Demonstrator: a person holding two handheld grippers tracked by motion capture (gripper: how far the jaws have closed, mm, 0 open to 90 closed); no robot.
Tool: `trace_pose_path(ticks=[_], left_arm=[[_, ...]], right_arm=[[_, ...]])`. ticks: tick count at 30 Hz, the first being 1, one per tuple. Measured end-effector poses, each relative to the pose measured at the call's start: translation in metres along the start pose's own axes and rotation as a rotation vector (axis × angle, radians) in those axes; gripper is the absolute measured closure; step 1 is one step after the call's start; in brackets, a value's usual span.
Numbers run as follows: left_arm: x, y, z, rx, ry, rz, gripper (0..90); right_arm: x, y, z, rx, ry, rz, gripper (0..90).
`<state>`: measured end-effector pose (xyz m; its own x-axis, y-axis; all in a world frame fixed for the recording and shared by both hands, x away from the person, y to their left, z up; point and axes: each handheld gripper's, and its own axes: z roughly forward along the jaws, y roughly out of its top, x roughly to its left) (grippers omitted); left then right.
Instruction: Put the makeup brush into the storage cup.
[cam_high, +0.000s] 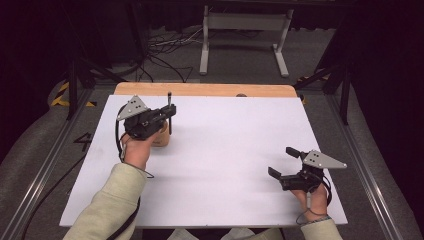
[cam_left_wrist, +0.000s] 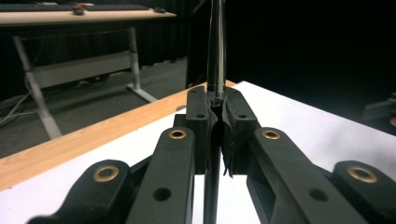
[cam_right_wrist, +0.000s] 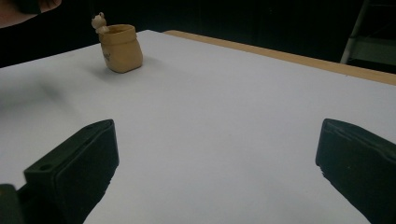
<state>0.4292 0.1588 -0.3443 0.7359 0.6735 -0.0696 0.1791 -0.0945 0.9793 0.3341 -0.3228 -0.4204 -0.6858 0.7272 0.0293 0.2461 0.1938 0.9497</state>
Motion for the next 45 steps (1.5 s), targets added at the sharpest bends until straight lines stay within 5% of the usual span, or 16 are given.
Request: trace_pose_path(ticks=[6, 12, 18, 26, 35, 45], left_arm=[[0.008, 0.0, -0.002, -0.018, 0.049, -0.027, 83.0], [0.011, 0.0, -0.006, -0.027, 0.095, -0.008, 83.0], [0.016, -0.002, -0.008, -0.044, 0.195, -0.046, 82.9], [0.017, -0.005, -0.006, -0.055, 0.287, -0.028, 82.8], [0.019, -0.009, -0.003, -0.062, 0.285, -0.022, 82.7], [0.028, -0.019, -0.001, -0.056, 0.267, -0.065, 82.5]], right_arm=[[0.0, 0.0, 0.001, -0.001, 0.006, 0.005, 0.0], [0.002, 0.0, 0.005, 0.004, 0.018, 0.0, 0.0], [0.002, 0.0, 0.005, 0.007, 0.022, 0.003, 0.0], [0.003, 0.0, 0.005, 0.008, 0.032, 0.009, 0.0], [0.005, 0.001, 0.006, 0.008, 0.052, 0.006, 0.0], [0.005, 0.001, 0.005, -0.011, 0.065, 0.017, 0.0]])
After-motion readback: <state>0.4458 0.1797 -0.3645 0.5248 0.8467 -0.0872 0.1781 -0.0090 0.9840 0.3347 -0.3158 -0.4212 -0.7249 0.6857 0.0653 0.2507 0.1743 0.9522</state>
